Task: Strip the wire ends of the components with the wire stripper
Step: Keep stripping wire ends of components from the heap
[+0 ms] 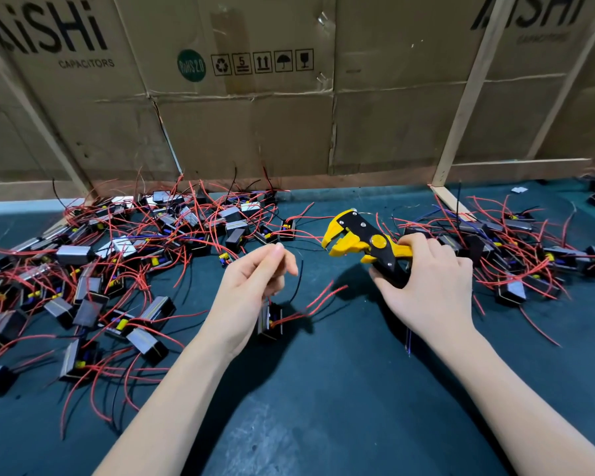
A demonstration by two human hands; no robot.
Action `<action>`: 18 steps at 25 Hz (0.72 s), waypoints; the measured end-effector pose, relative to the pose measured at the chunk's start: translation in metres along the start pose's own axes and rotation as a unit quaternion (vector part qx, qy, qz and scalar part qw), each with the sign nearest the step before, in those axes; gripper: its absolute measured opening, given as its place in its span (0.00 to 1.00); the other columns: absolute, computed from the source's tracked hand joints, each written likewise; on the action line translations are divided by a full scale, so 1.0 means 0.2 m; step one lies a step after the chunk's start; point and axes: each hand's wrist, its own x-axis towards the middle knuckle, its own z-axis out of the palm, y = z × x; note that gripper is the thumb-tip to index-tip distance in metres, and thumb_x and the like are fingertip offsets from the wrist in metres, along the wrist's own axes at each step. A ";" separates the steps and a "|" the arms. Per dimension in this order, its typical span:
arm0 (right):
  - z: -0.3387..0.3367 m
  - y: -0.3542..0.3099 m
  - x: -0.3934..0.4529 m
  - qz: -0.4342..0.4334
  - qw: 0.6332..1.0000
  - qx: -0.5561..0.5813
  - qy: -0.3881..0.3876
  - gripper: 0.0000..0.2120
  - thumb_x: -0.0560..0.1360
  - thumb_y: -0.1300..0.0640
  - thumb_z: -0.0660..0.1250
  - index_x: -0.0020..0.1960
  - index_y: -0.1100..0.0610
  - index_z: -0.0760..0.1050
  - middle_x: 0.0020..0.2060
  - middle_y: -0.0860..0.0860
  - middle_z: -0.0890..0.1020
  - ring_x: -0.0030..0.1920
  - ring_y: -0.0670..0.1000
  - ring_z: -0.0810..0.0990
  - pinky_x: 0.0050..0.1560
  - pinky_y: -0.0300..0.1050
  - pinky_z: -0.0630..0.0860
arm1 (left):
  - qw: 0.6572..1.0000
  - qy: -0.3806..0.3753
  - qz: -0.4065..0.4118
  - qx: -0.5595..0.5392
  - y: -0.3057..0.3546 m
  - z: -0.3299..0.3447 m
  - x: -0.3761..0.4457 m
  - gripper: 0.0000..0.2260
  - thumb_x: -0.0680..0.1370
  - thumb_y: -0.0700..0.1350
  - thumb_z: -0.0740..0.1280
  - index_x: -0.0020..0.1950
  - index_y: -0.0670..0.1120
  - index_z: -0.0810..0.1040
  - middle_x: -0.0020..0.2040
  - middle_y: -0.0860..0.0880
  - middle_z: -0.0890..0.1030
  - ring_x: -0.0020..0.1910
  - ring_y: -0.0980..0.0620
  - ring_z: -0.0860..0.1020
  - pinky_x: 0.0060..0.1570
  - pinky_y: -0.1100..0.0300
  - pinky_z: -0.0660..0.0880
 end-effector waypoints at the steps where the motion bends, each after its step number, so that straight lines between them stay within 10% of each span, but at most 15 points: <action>1: 0.00 0.00 0.00 0.006 1.000 0.001 0.003 0.25 0.67 0.40 0.74 0.55 0.55 0.75 0.44 0.51 0.79 0.48 0.59 0.77 0.49 0.52 0.65 | 1.000 0.001 0.010 0.007 0.00 0.01 0.00 0.14 0.81 0.49 0.62 0.37 0.50 0.77 0.35 0.46 0.64 0.33 0.53 0.61 0.35 0.66 0.61; 12: -0.01 -0.05 -0.03 -0.019 1.000 -0.013 -0.017 0.24 0.65 0.42 0.74 0.56 0.53 0.75 0.45 0.51 0.79 0.48 0.59 0.75 0.48 0.51 0.61 | 0.991 -0.090 -0.056 0.078 -0.06 0.05 -0.02 0.07 0.83 0.35 0.58 0.58 0.41 0.72 0.39 0.45 0.83 0.36 0.50 0.80 0.39 0.65 0.72; 18: -0.01 -0.03 -0.02 -0.013 0.999 -0.022 -0.019 0.24 0.65 0.42 0.74 0.55 0.53 0.75 0.45 0.51 0.79 0.49 0.59 0.75 0.48 0.51 0.61 | 0.972 -0.028 -0.017 0.233 -0.08 0.06 -0.04 0.07 0.82 0.42 0.63 0.44 0.44 0.72 0.34 0.47 0.83 0.31 0.49 0.80 0.38 0.59 0.75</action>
